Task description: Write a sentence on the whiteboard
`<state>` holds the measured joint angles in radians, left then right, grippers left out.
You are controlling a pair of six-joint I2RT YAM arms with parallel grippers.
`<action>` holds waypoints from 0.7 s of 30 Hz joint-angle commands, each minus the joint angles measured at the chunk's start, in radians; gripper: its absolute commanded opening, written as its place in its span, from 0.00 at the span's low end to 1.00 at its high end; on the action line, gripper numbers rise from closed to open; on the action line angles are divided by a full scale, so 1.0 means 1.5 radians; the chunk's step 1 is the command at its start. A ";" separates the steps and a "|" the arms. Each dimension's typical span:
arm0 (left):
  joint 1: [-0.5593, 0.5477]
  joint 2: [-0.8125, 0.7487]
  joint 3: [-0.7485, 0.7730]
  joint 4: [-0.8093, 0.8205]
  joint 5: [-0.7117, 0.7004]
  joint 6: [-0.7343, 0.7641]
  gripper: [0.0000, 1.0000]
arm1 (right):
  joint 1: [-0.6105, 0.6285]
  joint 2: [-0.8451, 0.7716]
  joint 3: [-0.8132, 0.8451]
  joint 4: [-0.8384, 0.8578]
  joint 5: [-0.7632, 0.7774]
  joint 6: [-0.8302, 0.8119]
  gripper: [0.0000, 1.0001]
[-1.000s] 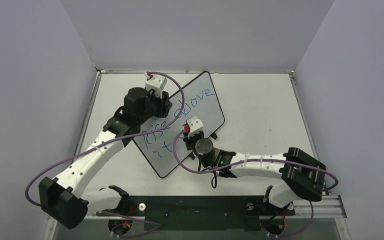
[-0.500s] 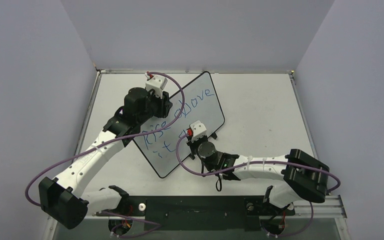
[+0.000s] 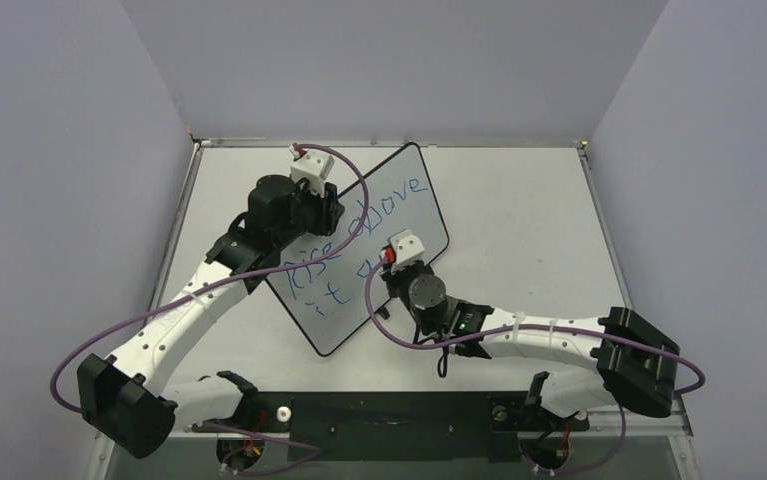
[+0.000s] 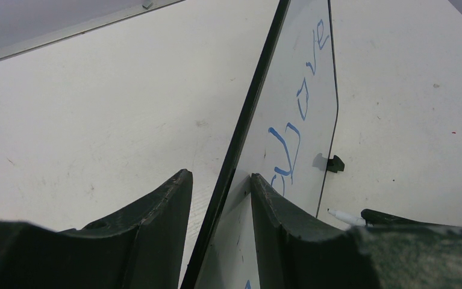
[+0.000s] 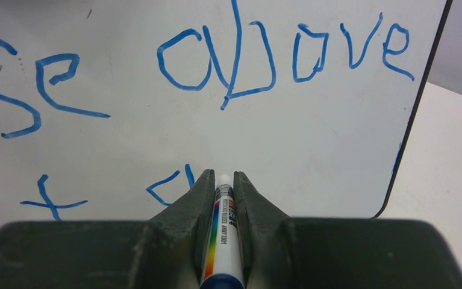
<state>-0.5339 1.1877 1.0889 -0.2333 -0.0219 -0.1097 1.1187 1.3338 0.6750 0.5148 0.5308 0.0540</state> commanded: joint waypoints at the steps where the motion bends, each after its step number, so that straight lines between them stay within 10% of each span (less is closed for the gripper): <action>1: -0.001 -0.022 0.027 0.068 0.005 0.003 0.00 | -0.016 -0.015 0.032 0.023 -0.009 -0.014 0.00; 21: -0.004 -0.019 0.028 0.067 -0.001 0.006 0.00 | -0.038 0.021 0.070 0.037 -0.090 0.001 0.00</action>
<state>-0.5350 1.1877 1.0889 -0.2333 -0.0223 -0.1093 1.0657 1.3441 0.7334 0.5228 0.4309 0.0422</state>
